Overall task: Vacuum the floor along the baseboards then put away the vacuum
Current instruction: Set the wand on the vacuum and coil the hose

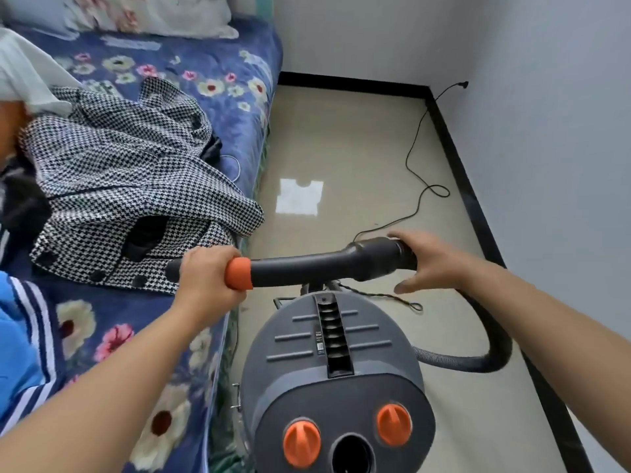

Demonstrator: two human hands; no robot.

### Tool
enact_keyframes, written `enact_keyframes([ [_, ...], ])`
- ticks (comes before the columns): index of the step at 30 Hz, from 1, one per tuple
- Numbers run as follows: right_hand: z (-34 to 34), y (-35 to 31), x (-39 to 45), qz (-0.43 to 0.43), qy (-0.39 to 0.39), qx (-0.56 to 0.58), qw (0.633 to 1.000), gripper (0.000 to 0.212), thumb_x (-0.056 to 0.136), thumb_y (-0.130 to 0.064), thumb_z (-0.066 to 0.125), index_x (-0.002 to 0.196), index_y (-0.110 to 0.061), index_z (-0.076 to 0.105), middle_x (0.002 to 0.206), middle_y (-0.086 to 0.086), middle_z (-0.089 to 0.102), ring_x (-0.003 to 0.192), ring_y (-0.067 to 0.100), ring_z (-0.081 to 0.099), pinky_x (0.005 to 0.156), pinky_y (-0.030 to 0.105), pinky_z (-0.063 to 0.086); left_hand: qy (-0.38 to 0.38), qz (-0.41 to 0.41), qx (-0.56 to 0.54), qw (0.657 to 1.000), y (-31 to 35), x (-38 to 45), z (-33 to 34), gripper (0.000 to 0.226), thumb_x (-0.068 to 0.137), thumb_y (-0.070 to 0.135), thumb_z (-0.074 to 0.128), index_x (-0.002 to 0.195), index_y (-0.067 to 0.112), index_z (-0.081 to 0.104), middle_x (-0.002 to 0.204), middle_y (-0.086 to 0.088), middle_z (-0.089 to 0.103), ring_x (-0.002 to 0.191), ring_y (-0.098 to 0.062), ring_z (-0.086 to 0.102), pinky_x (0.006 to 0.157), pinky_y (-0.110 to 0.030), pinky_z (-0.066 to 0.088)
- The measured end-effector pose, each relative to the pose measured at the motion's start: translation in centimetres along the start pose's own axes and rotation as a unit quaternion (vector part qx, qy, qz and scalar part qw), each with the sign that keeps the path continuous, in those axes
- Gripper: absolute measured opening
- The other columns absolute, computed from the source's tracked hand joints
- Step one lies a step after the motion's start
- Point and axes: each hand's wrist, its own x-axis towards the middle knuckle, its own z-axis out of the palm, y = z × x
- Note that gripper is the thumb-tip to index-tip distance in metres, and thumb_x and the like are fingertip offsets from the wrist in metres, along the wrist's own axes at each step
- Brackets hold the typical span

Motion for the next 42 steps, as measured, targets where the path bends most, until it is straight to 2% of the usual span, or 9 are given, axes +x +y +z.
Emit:
enact_keyframes([
  [5,2.3,1.4,2.6,0.026,-0.009,-0.015,1.000,0.038,0.078,-0.010,0.066,0.112,-0.010,0.050,0.096,0.001,0.049,0.096,0.025,0.055,0.073,0.030,0.040,-0.095,-0.133,-0.083,0.983,-3.2,-2.1,1.2,0.029,0.055,0.017,0.062,0.084,0.015,0.059,0.075,-0.003,0.056,0.077,-0.028,0.055,0.065,-0.028,0.034],
  [10,1.9,-1.1,4.4,-0.094,0.047,-0.080,0.991,0.038,0.079,-0.013,0.058,0.116,-0.010,0.050,0.105,0.006,0.056,0.096,0.028,0.055,0.076,0.035,0.046,-0.195,-0.104,-0.125,0.967,0.9,-0.7,4.8,0.049,0.074,0.009,0.069,0.119,0.012,0.051,0.100,-0.003,0.054,0.094,-0.021,0.053,0.073,-0.024,0.037],
  [15,1.6,-2.6,6.9,-0.195,0.041,-0.127,0.972,0.039,0.084,-0.013,0.055,0.122,-0.014,0.047,0.108,0.002,0.058,0.090,0.019,0.053,0.068,0.025,0.038,-0.121,-0.107,-0.174,0.971,5.4,3.0,6.9,0.072,0.067,0.023,0.079,0.130,0.020,0.046,0.114,0.000,0.054,0.106,-0.018,0.051,0.098,-0.030,0.040],
  [20,3.9,-2.4,8.2,-0.172,0.000,-0.044,0.984,0.069,0.082,-0.029,0.065,0.141,-0.017,0.031,0.125,0.000,0.056,0.111,0.022,0.054,0.089,0.031,0.041,-0.044,-0.159,-0.103,0.981,3.8,3.4,9.4,0.033,0.065,0.017,0.075,0.096,0.018,0.064,0.085,0.001,0.060,0.086,-0.022,0.057,0.075,-0.030,0.045],
  [25,6.9,4.1,7.6,-0.074,-0.132,0.105,0.983,0.053,0.080,-0.024,0.072,0.127,-0.018,0.049,0.106,-0.004,0.058,0.095,0.011,0.053,0.068,0.011,0.038,0.007,-0.295,-0.278,0.914,-0.4,0.9,13.0,0.036,0.062,0.013,0.078,0.090,0.022,0.058,0.077,0.000,0.058,0.073,-0.019,0.053,0.067,-0.027,0.042],
  [31,11.8,5.0,9.1,-0.141,-0.116,0.079,0.980,0.052,0.093,-0.030,0.054,0.141,-0.020,0.036,0.130,0.004,0.051,0.120,0.021,0.048,0.097,0.029,0.036,-0.096,-0.369,-0.182,0.906,-3.4,-0.1,16.2,0.036,0.081,0.010,0.060,0.117,0.010,0.056,0.108,-0.016,0.060,0.101,-0.028,0.055,0.080,-0.030,0.042],
  [34,12.0,2.3,12.2,-0.170,-0.134,0.055,0.975,0.054,0.095,-0.032,0.049,0.145,-0.022,0.032,0.133,0.011,0.048,0.123,0.026,0.045,0.102,0.032,0.034,-0.148,-0.337,-0.225,0.902,-3.3,1.7,15.9,0.038,0.083,0.013,0.057,0.121,0.014,0.054,0.106,-0.010,0.056,0.092,-0.018,0.049,0.065,-0.026,0.037],
  [37,11.9,-1.0,15.2,-0.207,-0.162,-0.009,0.965,0.052,0.095,-0.034,0.050,0.144,-0.023,0.034,0.129,0.013,0.050,0.121,0.026,0.046,0.098,0.027,0.031,-0.186,-0.258,-0.234,0.919,-2.7,4.0,16.0,0.031,0.093,0.015,0.051,0.124,0.012,0.055,0.112,-0.002,0.055,0.101,-0.010,0.046,0.078,-0.016,0.031],
  [42,13.7,-0.8,15.0,-0.161,-0.124,0.049,0.978,0.053,0.093,-0.037,0.052,0.141,-0.019,0.039,0.136,0.006,0.048,0.125,0.020,0.044,0.097,0.024,0.030,-0.235,-0.230,-0.160,0.931,-4.3,4.4,18.0,0.054,0.085,0.051,0.041,0.112,0.009,0.061,0.108,-0.012,0.063,0.102,-0.026,0.057,0.091,-0.036,0.043],
])
